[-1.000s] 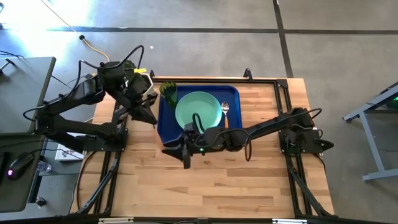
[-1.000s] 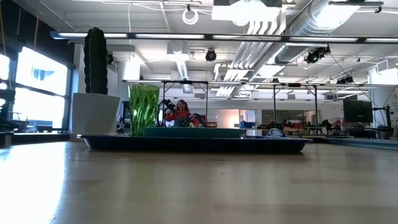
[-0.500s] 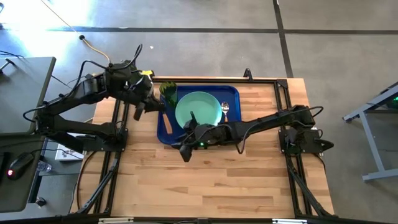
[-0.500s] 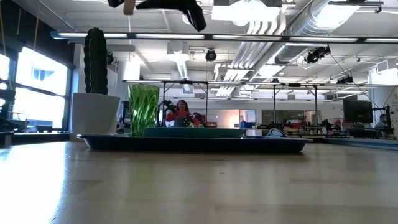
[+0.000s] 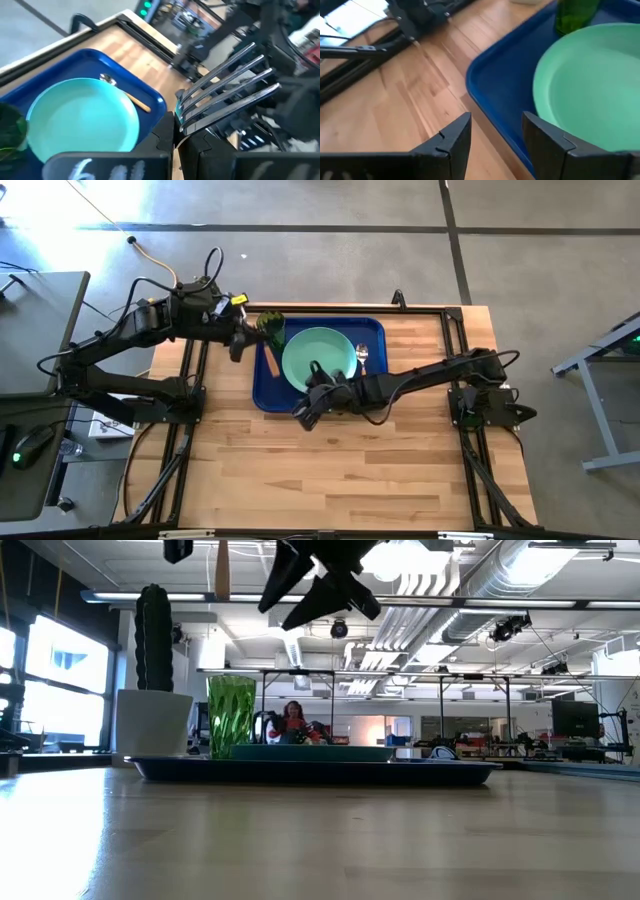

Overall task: Pick and place plate/cup/fork/spoon on tray
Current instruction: Put the light brown fork to the right of the yellow spoon on the blue tray

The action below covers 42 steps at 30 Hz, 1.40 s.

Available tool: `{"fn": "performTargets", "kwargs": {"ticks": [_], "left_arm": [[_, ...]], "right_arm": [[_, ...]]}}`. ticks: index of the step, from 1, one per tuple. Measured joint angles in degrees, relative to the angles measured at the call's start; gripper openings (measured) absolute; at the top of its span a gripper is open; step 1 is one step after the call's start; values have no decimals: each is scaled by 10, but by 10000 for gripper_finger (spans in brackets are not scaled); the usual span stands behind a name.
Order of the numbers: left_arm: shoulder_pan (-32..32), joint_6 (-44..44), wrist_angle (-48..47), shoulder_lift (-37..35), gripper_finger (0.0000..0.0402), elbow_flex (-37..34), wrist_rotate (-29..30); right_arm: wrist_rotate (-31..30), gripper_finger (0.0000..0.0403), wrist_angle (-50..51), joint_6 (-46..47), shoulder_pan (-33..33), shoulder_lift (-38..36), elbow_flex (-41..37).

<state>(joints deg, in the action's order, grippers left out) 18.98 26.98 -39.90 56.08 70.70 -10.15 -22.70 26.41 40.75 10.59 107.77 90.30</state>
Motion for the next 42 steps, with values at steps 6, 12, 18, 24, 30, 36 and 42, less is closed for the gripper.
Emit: {"fn": "performTargets", "kwargs": {"ticks": [6, 12, 18, 24, 30, 36, 42], "left_arm": [[-20, 27, 0, 0, 1, 0, 73], [-55, 52, -2, 0, 1, 0, 143], [-95, 94, -17, 0, 1, 0, 229], [-129, 136, -30, 1, 1, 0, 295], [-158, 174, -26, 13, 1, 1, 349], [-184, 185, -23, 29, 1, 0, 397], [-197, 175, 28, 46, 1, 1, 411]], "right_arm": [[1, 168, 20, -16, -9, 0, 0], [34, 195, 18, -34, -20, 0, 0], [31, 227, -34, -62, -30, 0, 0], [-6, 233, -118, -108, -45, 0, 0], [-53, 232, -207, -234, -45, 0, 0], [-106, 232, -239, -330, -42, 0, 0], [-116, 232, -245, -348, -42, 0, 0]]}}
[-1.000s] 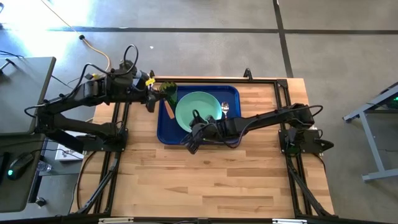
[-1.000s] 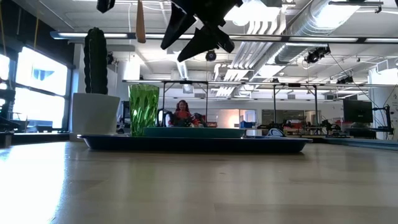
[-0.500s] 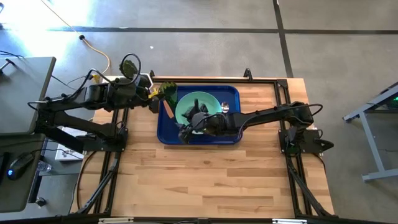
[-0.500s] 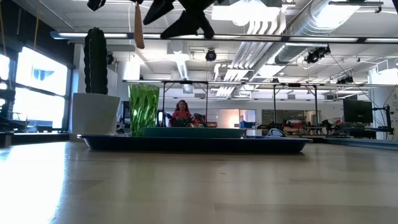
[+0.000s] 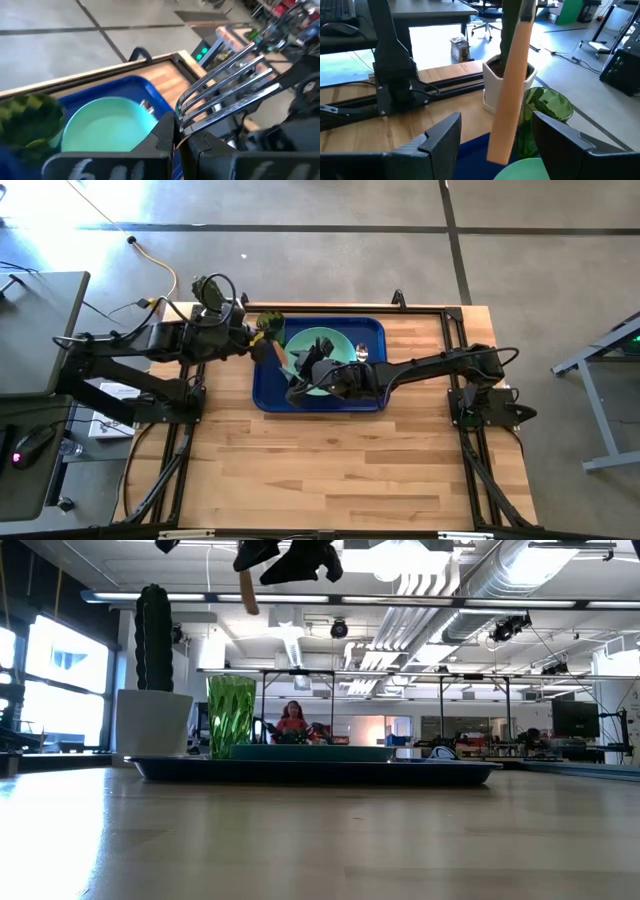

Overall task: Pick and place plate/cup/fork/spoon on tray
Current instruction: Put the light brown fork to the right of the yellow spoon on the blue tray

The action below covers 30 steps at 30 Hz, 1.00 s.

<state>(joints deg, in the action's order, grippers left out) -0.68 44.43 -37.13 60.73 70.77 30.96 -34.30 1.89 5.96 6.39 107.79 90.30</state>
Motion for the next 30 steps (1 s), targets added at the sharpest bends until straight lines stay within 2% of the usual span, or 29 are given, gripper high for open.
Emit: {"fn": "performTargets", "kwargs": {"ticks": [6, 12, 21, 25, 30], "left_arm": [[-2, -6, 28, 17, 1, 0, -4], [-2, -5, 48, 38, 1, 0, -7], [-2, -1, 61, 59, 1, 0, -8], [-2, -1, 65, 63, 1, -1, -8], [-1, -6, 71, 63, 1, -1, -8]], "right_arm": [[-7, 232, -4, 0, 0, 0, 0], [-75, 232, -8, -12, 0, 0, 0], [-81, 229, -39, -24, -5, 0, 0], [-83, 205, -41, -24, -6, 0, 0], [-87, 144, -41, -21, -6, 0, 0]]}}
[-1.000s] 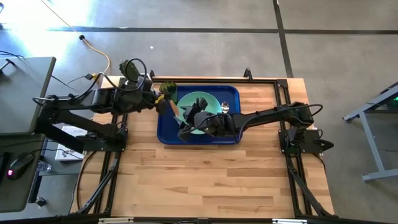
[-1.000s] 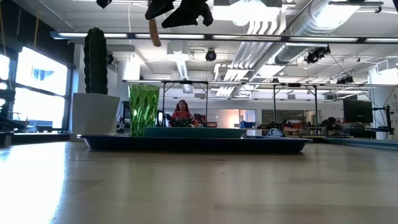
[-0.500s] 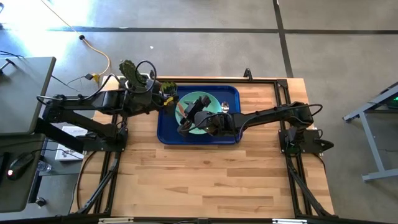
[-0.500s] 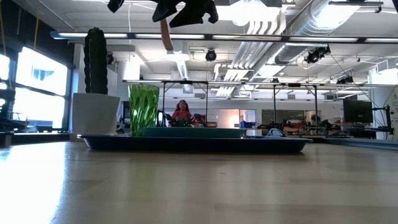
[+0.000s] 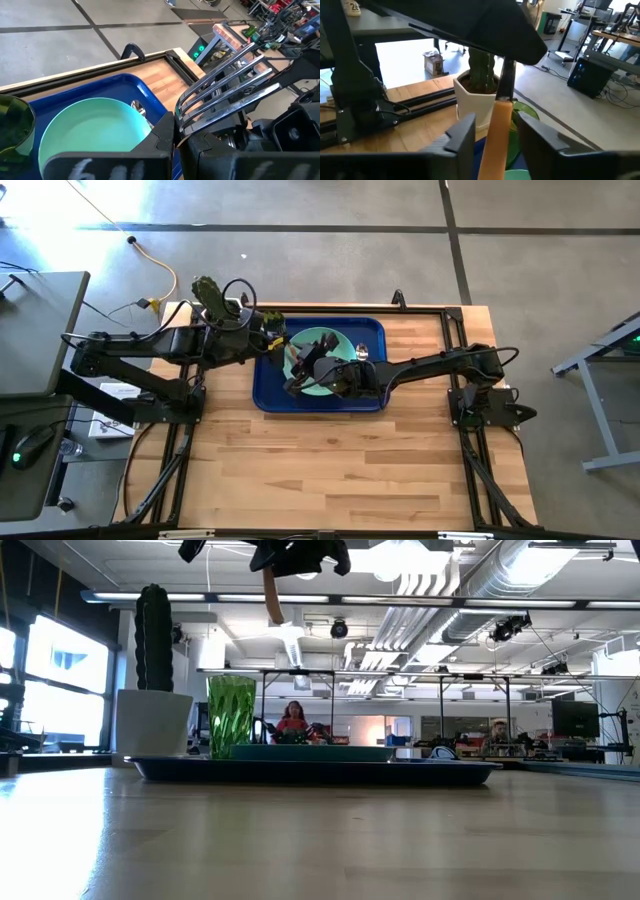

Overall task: Pick and place plate/cup/fork/spoon on tray
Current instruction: Put the light brown fork to the right of the yellow spoon on the blue tray

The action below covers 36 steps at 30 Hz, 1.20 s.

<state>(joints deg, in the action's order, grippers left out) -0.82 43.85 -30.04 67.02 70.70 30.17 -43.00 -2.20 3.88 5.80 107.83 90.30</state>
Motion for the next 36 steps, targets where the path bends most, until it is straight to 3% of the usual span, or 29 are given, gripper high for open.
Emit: {"fn": "performTargets", "kwargs": {"ticks": [10, 25, 36], "left_arm": [[1, -1, 0, 0, 1, 0, 4], [1, -10, -3, 0, 14, 0, -20], [0, -40, 0, 0, 85, 0, -64]], "right_arm": [[-5, 25, 0, 8, -1, 0, 0], [10, 25, 4, 33, -1, 0, 0], [16, 25, 21, 34, 3, 0, 0]]}}
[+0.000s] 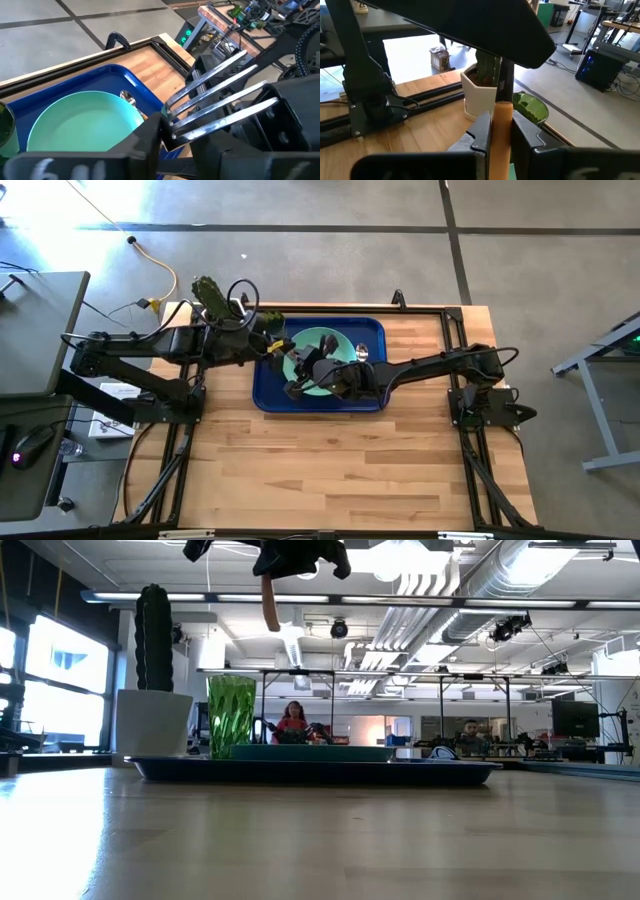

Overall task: Pick and place plate/cup/fork/spoon on tray
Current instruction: Put the light brown fork to the right of the yellow spoon on the blue tray

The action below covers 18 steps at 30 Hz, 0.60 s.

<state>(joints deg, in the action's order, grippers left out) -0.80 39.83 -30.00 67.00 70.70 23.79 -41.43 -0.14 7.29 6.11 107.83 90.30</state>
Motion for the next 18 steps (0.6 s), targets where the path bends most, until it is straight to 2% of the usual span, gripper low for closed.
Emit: {"fn": "performTargets", "kwargs": {"ticks": [7, 14, 18], "left_arm": [[0, -5, 0, -3, 118, 0, -23], [0, -5, -3, -9, 116, 0, -39], [0, -4, -2, -11, 115, 0, -20]], "right_arm": [[0, 25, 12, 4, 4, -3, 0], [-1, 25, 38, 30, 3, -28, 0], [-1, 25, 48, 28, 3, -42, 0]]}}
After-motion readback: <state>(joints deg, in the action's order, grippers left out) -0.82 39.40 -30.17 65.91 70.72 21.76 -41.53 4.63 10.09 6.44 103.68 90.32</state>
